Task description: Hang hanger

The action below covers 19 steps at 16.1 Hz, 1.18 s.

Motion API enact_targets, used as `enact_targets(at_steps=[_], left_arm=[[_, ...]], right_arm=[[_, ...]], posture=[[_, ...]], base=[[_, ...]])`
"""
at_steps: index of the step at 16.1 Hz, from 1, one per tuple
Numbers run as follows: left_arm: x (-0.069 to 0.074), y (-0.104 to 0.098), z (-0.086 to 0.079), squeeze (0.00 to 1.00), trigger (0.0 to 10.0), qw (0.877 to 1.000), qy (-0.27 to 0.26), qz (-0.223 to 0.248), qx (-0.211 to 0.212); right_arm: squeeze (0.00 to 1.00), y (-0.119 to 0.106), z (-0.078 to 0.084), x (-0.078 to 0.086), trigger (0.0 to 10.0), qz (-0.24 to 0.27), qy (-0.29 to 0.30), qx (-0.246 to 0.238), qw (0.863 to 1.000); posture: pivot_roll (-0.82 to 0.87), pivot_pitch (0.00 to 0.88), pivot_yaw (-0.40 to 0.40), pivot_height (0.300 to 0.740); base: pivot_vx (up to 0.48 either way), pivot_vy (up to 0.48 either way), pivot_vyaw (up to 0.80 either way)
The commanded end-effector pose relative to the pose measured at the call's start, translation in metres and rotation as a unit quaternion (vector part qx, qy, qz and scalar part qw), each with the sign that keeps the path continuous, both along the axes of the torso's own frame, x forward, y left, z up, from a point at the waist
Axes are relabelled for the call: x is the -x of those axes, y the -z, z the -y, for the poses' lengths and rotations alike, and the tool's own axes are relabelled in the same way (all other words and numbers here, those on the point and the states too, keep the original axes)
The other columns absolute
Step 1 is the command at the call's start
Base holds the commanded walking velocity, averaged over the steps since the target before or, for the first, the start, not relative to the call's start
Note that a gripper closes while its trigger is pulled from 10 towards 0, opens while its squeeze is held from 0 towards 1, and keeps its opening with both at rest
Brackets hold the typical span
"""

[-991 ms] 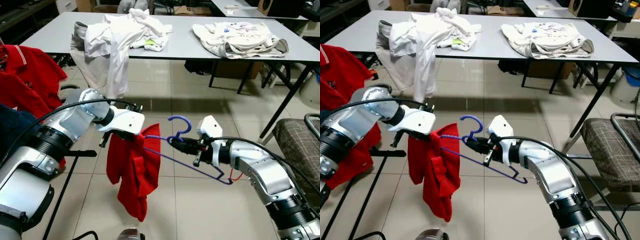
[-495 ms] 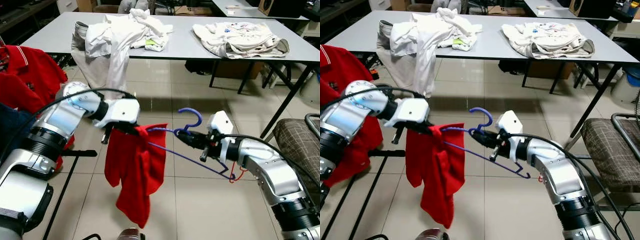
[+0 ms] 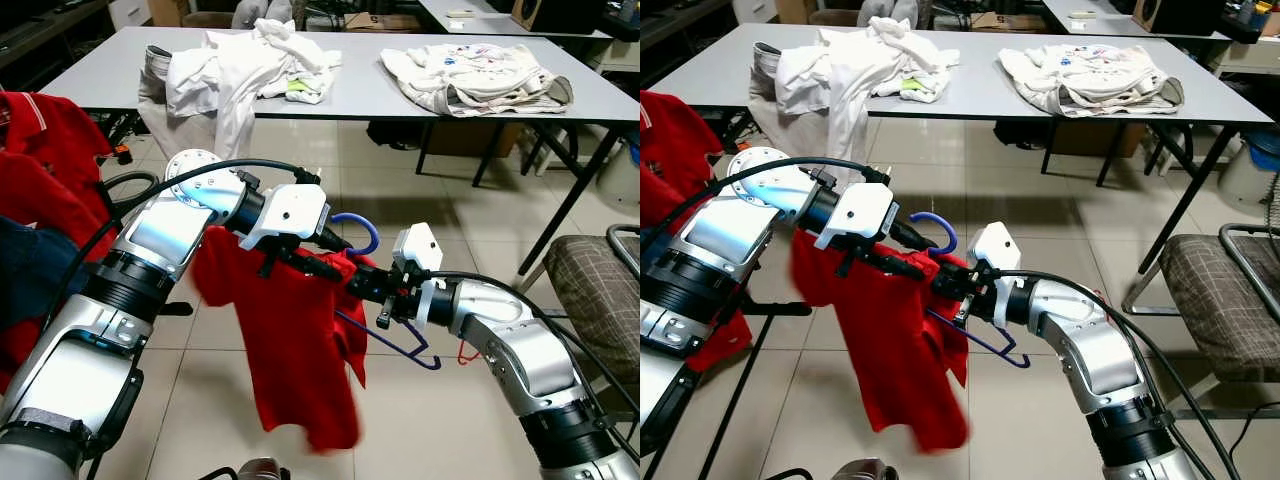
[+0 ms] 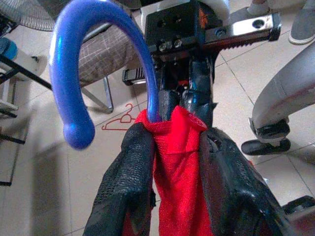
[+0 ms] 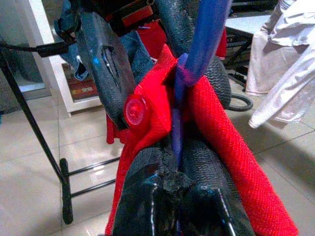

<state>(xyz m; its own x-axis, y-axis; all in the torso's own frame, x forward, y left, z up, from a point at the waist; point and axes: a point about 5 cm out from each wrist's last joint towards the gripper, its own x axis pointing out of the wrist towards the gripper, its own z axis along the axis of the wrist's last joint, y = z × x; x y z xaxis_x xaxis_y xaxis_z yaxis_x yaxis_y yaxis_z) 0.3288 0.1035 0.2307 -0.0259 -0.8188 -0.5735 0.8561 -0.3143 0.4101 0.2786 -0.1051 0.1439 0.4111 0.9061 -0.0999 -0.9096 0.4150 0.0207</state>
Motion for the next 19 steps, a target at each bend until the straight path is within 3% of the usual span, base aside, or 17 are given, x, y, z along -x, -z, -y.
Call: enact_targets(at_steps=[1,5,6,10,11,12,15,19], left_arm=[[-0.001,-0.01,0.0,0.0,10.0,1.0,0.002,0.024,0.0],[-0.01,-0.016,-0.014,0.0,10.0,0.999,-0.033,0.039,-0.01],[-0.014,-0.02,-0.021,1.0,10.0,0.999,-0.05,0.019,0.007],[-0.016,-0.014,-0.032,1.0,10.0,0.997,-0.07,0.015,-0.001],[-0.016,-0.01,-0.032,0.67,10.0,0.997,-0.073,0.018,0.004],[-0.013,-0.005,-0.03,0.0,10.0,0.997,-0.068,0.007,0.022],[-0.015,0.004,-0.031,0.0,10.0,0.997,-0.08,0.01,0.014],[-0.017,0.014,-0.049,0.0,10.0,0.994,-0.11,0.003,-0.016]], right_arm=[[0.0,-0.009,0.002,0.0,0.0,0.015,0.003,-0.015,1.0],[0.0,-0.01,0.009,0.002,0.0,0.013,0.002,-0.016,1.0],[0.0,-0.012,0.014,0.002,0.0,0.012,-0.002,-0.016,1.0],[0.0,-0.022,0.023,0.002,0.0,0.011,-0.015,-0.033,0.999],[0.0,-0.024,0.026,0.005,0.0,0.007,-0.031,-0.035,0.999],[0.0,-0.026,0.029,0.008,0.0,0.0,-0.047,-0.035,0.998],[0.0,-0.031,0.033,0.013,0.0,-0.009,-0.07,-0.041,0.997],[0.0,-0.042,0.046,0.012,0.0,-0.005,-0.067,-0.052,0.996]], posture=[[0.1,0.0,0.045,0.74],[0.1,0.0,0.044,0.74],[0.1,0.0,0.038,0.74],[0.09,0.0,0.032,0.74],[0.09,0.0,0.028,0.74],[0.09,0.0,0.024,0.74],[0.09,0.0,0.021,0.74],[0.09,0.0,0.021,0.74]], base=[[0.0,0.0,0.0],[0.0,0.0,0.0],[0.0,0.0,0.0],[0.0,0.0,0.0],[0.0,0.0,0.0],[0.0,0.0,0.0],[0.0,0.0,0.0],[0.0,0.0,0.0]])
